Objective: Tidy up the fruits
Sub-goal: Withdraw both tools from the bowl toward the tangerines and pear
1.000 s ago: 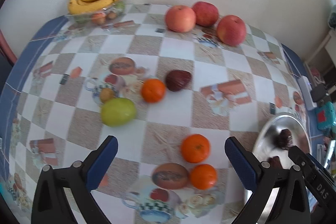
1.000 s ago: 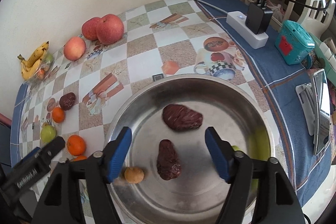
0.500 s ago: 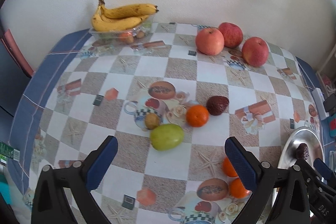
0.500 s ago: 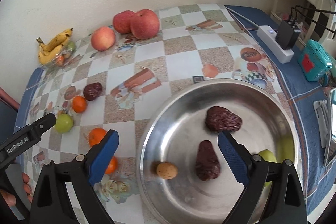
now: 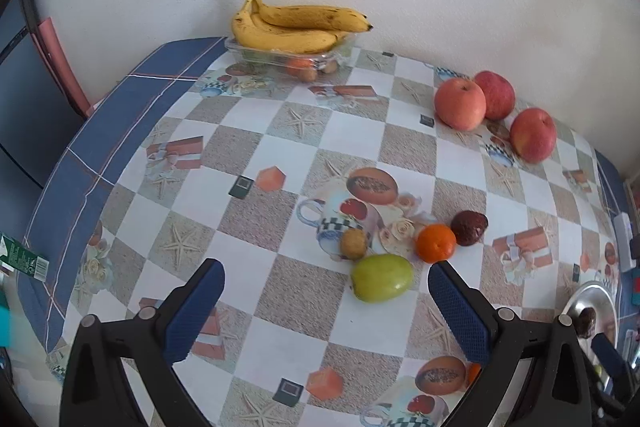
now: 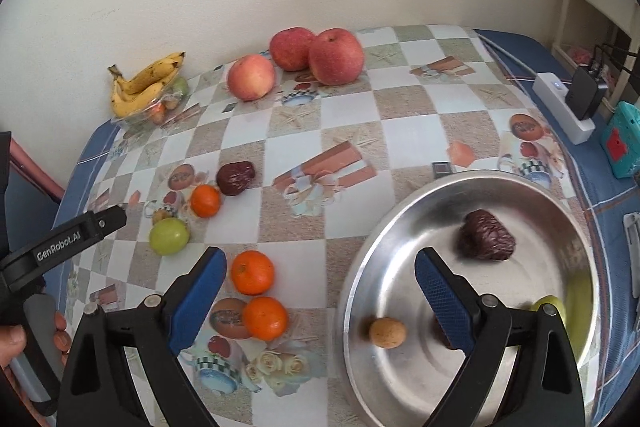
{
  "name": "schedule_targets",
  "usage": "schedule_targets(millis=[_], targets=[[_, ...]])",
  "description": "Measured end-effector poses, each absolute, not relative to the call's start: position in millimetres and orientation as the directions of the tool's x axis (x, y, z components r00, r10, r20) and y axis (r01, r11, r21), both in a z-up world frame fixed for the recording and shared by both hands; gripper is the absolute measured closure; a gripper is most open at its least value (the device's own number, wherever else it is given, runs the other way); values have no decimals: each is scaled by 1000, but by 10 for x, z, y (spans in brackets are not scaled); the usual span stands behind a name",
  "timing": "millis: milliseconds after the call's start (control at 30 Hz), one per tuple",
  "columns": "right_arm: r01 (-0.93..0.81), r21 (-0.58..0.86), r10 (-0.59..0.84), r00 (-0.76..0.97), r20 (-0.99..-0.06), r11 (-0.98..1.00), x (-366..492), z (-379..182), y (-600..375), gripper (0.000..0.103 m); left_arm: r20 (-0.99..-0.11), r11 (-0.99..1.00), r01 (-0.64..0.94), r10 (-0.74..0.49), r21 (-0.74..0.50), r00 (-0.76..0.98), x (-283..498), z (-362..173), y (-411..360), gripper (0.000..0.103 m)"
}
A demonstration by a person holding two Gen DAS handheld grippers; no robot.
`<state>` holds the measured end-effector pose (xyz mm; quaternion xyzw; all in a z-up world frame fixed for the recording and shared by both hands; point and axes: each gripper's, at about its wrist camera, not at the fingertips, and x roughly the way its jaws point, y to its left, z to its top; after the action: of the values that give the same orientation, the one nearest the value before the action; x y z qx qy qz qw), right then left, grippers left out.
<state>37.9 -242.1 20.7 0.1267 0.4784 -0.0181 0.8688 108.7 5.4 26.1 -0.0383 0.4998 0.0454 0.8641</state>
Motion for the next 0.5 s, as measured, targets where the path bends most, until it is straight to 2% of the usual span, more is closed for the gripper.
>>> schedule_targets(millis=[233, 500], targets=[[68, 230, 167, 494, -853, 971, 441, 130, -2101, 8, -874, 993, -114, 38, -20, 484, 1118, 160, 210, 0], [22, 215, 180, 466, -866, 976, 458, 76, -1926, 8, -876, 997, -49, -27, -58, 482, 1163, 112, 99, 0]])
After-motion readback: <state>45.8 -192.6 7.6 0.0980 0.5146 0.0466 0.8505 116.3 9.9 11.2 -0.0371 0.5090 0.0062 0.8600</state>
